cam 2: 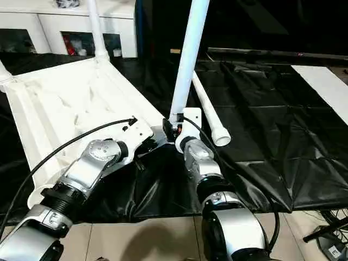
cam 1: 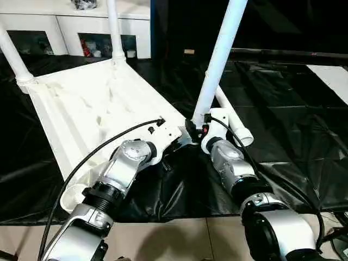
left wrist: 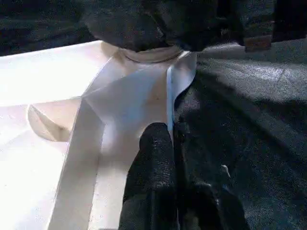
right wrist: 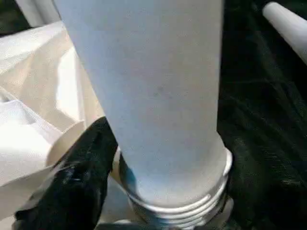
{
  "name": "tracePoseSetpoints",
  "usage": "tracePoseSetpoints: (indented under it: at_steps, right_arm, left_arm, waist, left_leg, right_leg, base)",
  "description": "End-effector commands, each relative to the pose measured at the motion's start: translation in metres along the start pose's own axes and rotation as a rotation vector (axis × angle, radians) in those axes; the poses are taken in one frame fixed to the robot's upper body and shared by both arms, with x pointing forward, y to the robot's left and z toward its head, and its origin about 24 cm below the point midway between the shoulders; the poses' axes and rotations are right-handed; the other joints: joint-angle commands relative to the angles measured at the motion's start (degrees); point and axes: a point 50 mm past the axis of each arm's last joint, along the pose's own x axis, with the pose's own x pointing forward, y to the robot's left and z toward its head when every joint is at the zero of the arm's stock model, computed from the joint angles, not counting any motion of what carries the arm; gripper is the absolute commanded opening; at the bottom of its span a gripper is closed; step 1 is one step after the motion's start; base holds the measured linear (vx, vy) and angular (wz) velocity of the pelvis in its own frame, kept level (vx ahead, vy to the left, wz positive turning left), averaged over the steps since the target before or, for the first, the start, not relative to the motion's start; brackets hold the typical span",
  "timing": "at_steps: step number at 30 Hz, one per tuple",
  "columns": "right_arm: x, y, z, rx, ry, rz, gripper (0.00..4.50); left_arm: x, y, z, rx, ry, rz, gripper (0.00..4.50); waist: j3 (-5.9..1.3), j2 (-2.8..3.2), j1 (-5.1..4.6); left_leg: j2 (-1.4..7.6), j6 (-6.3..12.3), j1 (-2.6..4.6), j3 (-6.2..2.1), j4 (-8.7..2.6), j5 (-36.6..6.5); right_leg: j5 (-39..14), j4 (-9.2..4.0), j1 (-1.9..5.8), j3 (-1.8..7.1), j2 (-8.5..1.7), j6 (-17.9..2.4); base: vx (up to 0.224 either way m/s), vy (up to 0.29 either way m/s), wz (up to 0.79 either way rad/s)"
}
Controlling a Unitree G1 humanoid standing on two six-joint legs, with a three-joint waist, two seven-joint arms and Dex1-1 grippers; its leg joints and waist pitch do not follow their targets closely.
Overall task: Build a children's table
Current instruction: Rotate leg to tighten
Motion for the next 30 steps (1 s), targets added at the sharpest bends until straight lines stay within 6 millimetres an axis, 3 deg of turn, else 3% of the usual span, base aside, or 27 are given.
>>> tracePoseSetpoints:
  at_steps: [1, 9, 12, 19, 26, 27, 30]
  right_arm:
    - [0.002, 0.017, -0.005, -0.011, 0.022, 0.102, 3.83]
    - [-0.001, 0.007, 0.004, -0.051, -0.030, 0.144, 4.42]
    - [-0.004, -0.003, 0.005, -0.080, -0.023, 0.144, 4.42]
    - [-0.009, -0.016, 0.010, -0.150, -0.009, 0.209, 4.42]
    - [-0.018, -0.024, 0.014, -0.263, 0.019, 0.364, 4.42]
    - [-0.024, -0.027, 0.016, -0.297, 0.040, 0.471, 4.42]
    - [-0.030, -0.029, 0.018, -0.315, 0.067, 0.553, 4.42]
  left_arm:
    - [0.004, -0.007, 0.002, 0.011, -0.014, -0.016, 0.00]
    - [-0.001, -0.005, 0.001, 0.034, -0.038, -0.056, 0.00]
    - [-0.005, -0.003, -0.003, 0.050, -0.034, -0.077, 0.00]
    - [-0.012, -0.002, -0.008, 0.080, -0.035, -0.135, 0.00]
    - [-0.023, 0.001, -0.015, 0.124, -0.030, -0.219, 0.00]
    - [-0.030, 0.003, -0.019, 0.148, -0.033, -0.277, 0.00]
    - [-0.036, 0.005, -0.022, 0.168, -0.035, -0.335, 0.00]
  waist:
    - [-3.18, 0.63, 0.05]
    - [-3.19, 0.67, -0.02]
    - [-3.25, 0.72, 0.09]
    - [-3.59, 0.96, 0.13]
    - [-3.49, 1.05, 0.57]
    - [-3.52, 1.05, 0.60]
    - [-3.49, 0.98, 0.86]
  left_leg:
    - [1.65, 1.14, -0.10, -0.40, -4.38, -15.81]
    - [1.69, 1.84, -0.23, -0.29, -4.31, -14.35]
    - [1.69, 2.14, -0.25, -0.23, -4.23, -12.94]
    - [1.79, 3.47, -0.22, 0.00, -3.93, -8.88]
    - [1.88, 3.92, -0.08, 0.03, -3.98, -9.77]
    - [1.88, 3.84, -0.04, 0.05, -3.96, -9.92]
    - [1.89, 4.23, 0.06, 0.06, -3.96, -10.14]
  right_leg:
    - [-17.73, -5.27, 2.34, 3.49, -4.38, -9.05]
    - [-16.32, -5.09, 2.47, 3.53, -4.40, -9.96]
    - [-15.10, -4.95, 2.64, 3.51, -4.40, -10.37]
    - [-6.97, -4.03, 2.96, 3.53, -4.24, -13.10]
    - [-7.44, -4.07, 3.08, 3.52, -4.22, -13.37]
    - [-7.55, -4.05, 3.08, 3.54, -4.22, -13.56]
    - [-7.77, -4.06, 3.12, 3.57, -4.14, -13.25]
  base:
    - [0.000, 0.000, 0.00]
    - [0.000, 0.000, 0.00]
    - [0.000, 0.000, 0.00]
    - [0.000, 0.000, 0.00]
    - [0.000, 0.000, 0.00]
    - [0.000, 0.000, 0.00]
    - [0.000, 0.000, 0.00]
